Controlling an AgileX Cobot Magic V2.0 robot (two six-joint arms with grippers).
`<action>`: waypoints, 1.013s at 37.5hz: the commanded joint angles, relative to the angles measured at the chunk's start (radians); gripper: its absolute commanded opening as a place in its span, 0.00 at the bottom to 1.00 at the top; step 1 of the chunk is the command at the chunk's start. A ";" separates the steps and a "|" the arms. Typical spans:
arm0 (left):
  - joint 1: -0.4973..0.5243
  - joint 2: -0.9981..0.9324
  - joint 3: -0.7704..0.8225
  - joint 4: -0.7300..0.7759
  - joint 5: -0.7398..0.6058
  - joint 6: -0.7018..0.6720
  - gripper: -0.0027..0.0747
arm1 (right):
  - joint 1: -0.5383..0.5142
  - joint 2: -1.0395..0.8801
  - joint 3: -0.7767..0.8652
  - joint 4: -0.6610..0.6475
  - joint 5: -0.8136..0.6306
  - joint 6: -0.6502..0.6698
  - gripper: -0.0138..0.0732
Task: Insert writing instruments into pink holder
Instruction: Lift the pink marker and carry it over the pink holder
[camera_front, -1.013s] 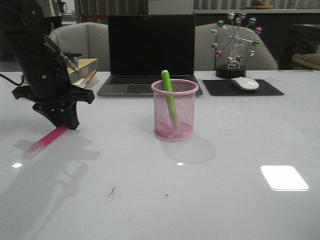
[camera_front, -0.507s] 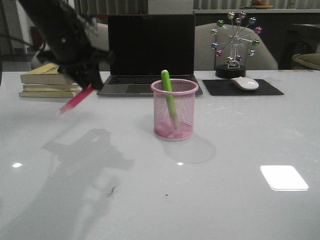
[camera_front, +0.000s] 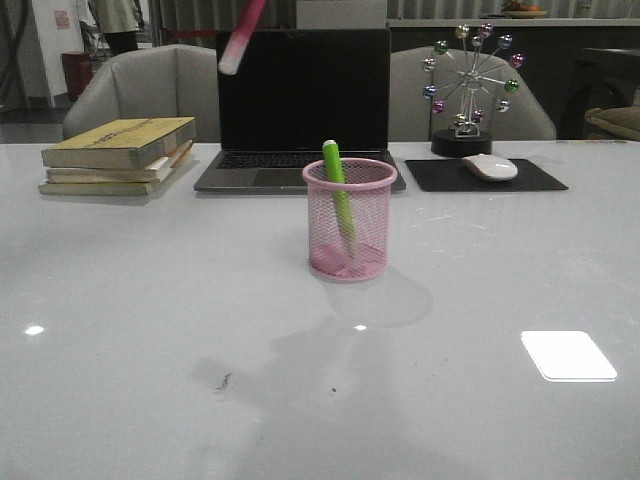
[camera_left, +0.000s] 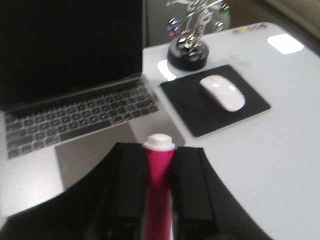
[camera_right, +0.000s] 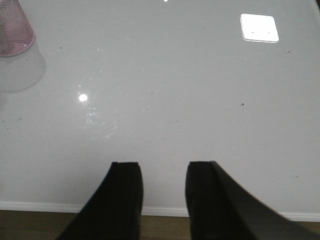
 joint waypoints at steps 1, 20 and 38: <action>-0.063 -0.062 -0.019 -0.022 -0.214 0.017 0.15 | -0.007 0.005 -0.025 -0.021 -0.061 0.001 0.57; -0.198 0.018 0.401 -0.094 -0.885 -0.046 0.16 | -0.007 0.005 -0.025 -0.022 0.017 0.001 0.57; -0.242 0.101 0.406 -0.111 -0.947 -0.091 0.23 | -0.007 0.005 -0.025 -0.028 0.016 0.001 0.57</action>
